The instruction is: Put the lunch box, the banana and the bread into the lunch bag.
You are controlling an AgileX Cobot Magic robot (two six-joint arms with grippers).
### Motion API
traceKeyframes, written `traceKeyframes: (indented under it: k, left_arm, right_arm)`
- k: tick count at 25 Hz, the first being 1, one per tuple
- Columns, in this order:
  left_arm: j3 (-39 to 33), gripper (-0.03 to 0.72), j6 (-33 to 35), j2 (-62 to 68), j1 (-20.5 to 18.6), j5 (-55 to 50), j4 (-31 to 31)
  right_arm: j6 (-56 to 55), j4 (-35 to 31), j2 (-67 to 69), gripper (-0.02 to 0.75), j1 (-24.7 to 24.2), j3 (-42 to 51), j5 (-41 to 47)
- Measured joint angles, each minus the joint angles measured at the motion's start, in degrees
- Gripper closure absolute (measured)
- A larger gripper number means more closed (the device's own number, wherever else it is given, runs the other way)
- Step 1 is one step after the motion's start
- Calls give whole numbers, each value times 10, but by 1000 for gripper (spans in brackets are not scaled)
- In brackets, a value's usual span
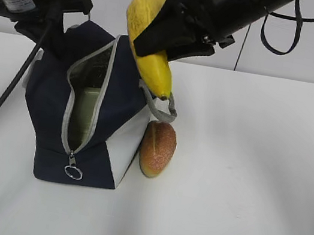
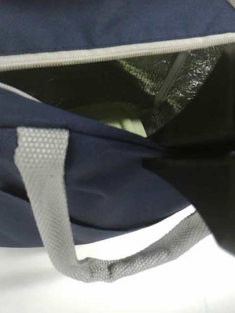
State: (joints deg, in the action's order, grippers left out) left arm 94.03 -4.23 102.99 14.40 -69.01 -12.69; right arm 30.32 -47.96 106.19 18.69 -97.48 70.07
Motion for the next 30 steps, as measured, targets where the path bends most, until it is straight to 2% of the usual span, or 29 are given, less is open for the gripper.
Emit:
traceKeyframes:
  k: [20, 30]
  left_arm:
    - [0, 691, 0, 1, 0, 5, 0]
    - [0, 691, 0, 1, 0, 6, -1]
  right_arm:
    - [-1, -34, 45, 430, 85, 0, 0]
    - [0, -70, 94, 430, 89, 0, -2]
